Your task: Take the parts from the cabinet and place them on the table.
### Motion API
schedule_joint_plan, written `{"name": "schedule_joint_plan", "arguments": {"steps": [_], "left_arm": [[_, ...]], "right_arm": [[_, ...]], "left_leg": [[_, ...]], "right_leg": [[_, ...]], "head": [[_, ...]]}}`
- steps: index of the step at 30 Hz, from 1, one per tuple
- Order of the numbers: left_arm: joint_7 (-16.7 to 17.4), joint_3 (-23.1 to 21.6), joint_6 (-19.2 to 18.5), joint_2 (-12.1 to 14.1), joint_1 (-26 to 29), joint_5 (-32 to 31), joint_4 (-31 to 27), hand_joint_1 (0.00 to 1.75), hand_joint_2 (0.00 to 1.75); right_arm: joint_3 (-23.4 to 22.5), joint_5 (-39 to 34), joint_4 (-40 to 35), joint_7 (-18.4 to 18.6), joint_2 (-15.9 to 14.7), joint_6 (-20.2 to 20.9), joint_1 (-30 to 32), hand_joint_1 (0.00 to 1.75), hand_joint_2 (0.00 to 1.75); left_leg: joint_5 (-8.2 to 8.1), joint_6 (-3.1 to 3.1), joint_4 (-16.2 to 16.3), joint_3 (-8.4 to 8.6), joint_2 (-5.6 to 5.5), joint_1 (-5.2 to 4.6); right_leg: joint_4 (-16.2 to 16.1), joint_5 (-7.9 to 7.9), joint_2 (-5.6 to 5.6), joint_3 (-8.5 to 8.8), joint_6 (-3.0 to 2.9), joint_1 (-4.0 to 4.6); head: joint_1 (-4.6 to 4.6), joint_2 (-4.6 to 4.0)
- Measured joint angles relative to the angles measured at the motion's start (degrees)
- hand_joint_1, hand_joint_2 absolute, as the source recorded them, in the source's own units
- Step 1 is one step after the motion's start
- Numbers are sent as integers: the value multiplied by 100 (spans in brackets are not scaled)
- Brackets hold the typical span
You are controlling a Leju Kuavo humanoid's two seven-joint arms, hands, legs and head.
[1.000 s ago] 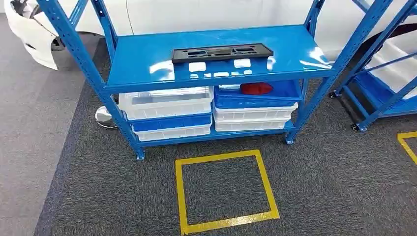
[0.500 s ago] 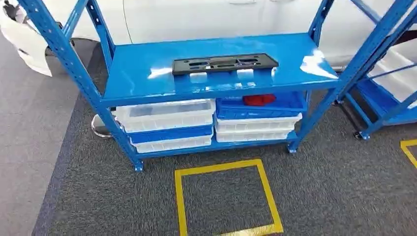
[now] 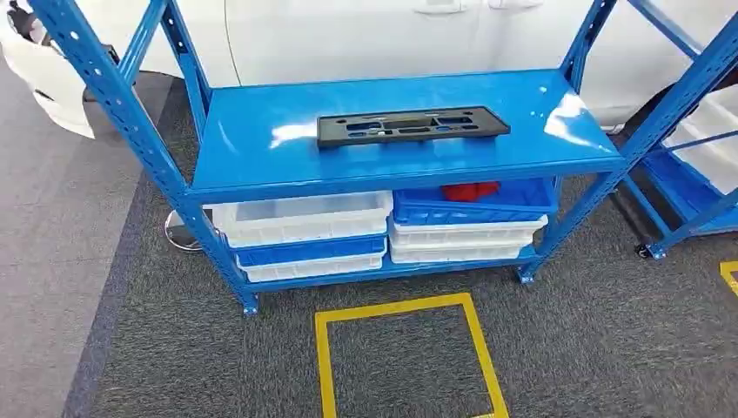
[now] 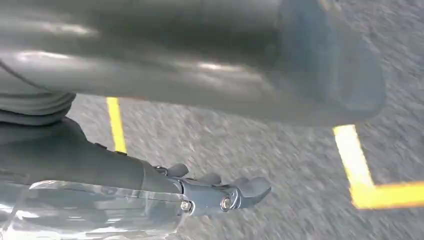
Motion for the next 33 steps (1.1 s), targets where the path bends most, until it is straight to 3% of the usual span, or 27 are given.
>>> {"name": "schedule_joint_plan", "arguments": {"steps": [1,3,6,7,8,9,11,12,13,14,15,19,21,22,23,24,26,30,33], "left_arm": [[-7,0,4,0,4,2,0,0,0],[-9,0,9,9,-3,6,0,0,0],[-13,-4,4,13,-11,6,0,0,0],[-13,-9,0,15,0,4,0,0,0],[-13,-9,0,15,6,4,0,0,0],[-13,-11,0,17,6,4,0,0,0],[-15,-15,-9,26,5,4,0,0,0],[-15,-24,-18,26,5,6,0,0,0],[-20,-35,-31,26,-10,11,0,0,0],[-28,-42,-33,28,-11,15,0,0,0],[-31,-42,-33,28,-10,17,0,0,0],[-31,-42,-33,28,-9,19,0,0,0],[-46,-44,-64,28,20,26,0,0,0],[-83,-46,-99,28,18,26,0,0,0],[-201,-48,-162,28,13,26,0,0,0],[-275,-90,-219,22,9,22,0,0,0],[-286,-114,-214,20,10,20,0,0,0],[-289,-153,-234,17,10,24,0,0,0],[-291,-164,-236,15,7,48,0,0,0]], "right_arm": [[0,-24,2,-118,-9,-4,11,0,0],[-6,-72,-9,-332,-41,39,-25,0,0],[-35,-76,-17,-349,-78,94,-69,0,0],[-46,-76,-20,-349,-90,94,-76,0,0],[-48,-76,-20,-349,-96,94,-79,0,0],[-50,-76,-20,-340,-103,94,-80,0,0],[-55,-6,-17,-154,-107,30,-78,0,0],[-55,83,-20,23,-140,-51,-73,0,0],[-50,144,-19,194,-157,-159,-75,0,0],[-48,171,-20,360,-199,-258,-80,0,0],[-48,171,-20,390,-206,-271,-78,0,0],[-48,171,-20,390,-206,-271,-77,0,0],[-55,155,-20,630,-339,-444,-61,0,0],[-68,124,-22,707,-438,-514,-52,0,0],[-146,35,-54,807,-800,-699,-50,0,0],[-286,4,-140,938,-1459,-756,-48,0,0],[-341,4,-179,971,-1754,-728,-48,0,0],[-393,13,-238,890,-2144,-948,-50,0,0],[-437,20,-315,779,-2580,-872,-55,0,0]], "left_leg": [[11,-35,-1,36,-6,-9],[-272,-78,238,-47,-4,-1],[-858,-205,1309,-587,-2,100],[-902,-247,1525,-713,-1,130],[-799,-274,1444,-697,0,157],[-569,-298,1109,-558,3,180],[33,-326,42,-68,6,223],[-80,-310,-108,-20,-4,203],[-333,-252,-109,-49,3,161],[-163,-201,-107,-18,2,158],[-117,-193,-112,-20,3,158],[-105,-190,-115,-20,3,158],[-22,-159,-152,6,1,171],[-12,-177,-151,-1,4,150],[-24,-144,-151,-10,-1,123],[-46,-82,-152,3,2,110],[-56,-57,-151,3,2,104],[-63,-39,-147,2,2,89],[-63,-38,-149,12,2,71]], "right_leg": [[-39,9,0,68,-17,-32],[-103,68,-32,171,-6,-90],[-98,51,-35,167,-3,-108],[-96,40,-35,174,14,-124],[-95,27,-32,192,33,-141],[-91,9,-30,215,61,-162],[-71,-42,-27,279,126,-199],[-61,-59,-24,296,161,-199],[-40,-68,-23,257,205,-197],[-40,-94,-27,245,253,-198],[-39,-98,-27,247,260,-198],[-39,-99,-27,247,262,-198],[-24,-122,-29,286,276,-199],[-44,-90,-26,283,216,-207],[-66,-103,-27,287,210,-229],[-122,-101,-26,323,217,-235],[-144,-94,-27,332,236,-235],[-175,-79,-27,341,424,-260],[-169,-83,-27,341,447,-276]], "head": [[4,0],[2,0],[2,0],[2,0],[2,0],[2,0],[2,0],[2,0],[2,0],[2,0],[2,0],[2,0],[2,0],[2,0],[2,0],[2,0],[2,0],[4,0],[4,0]]}}
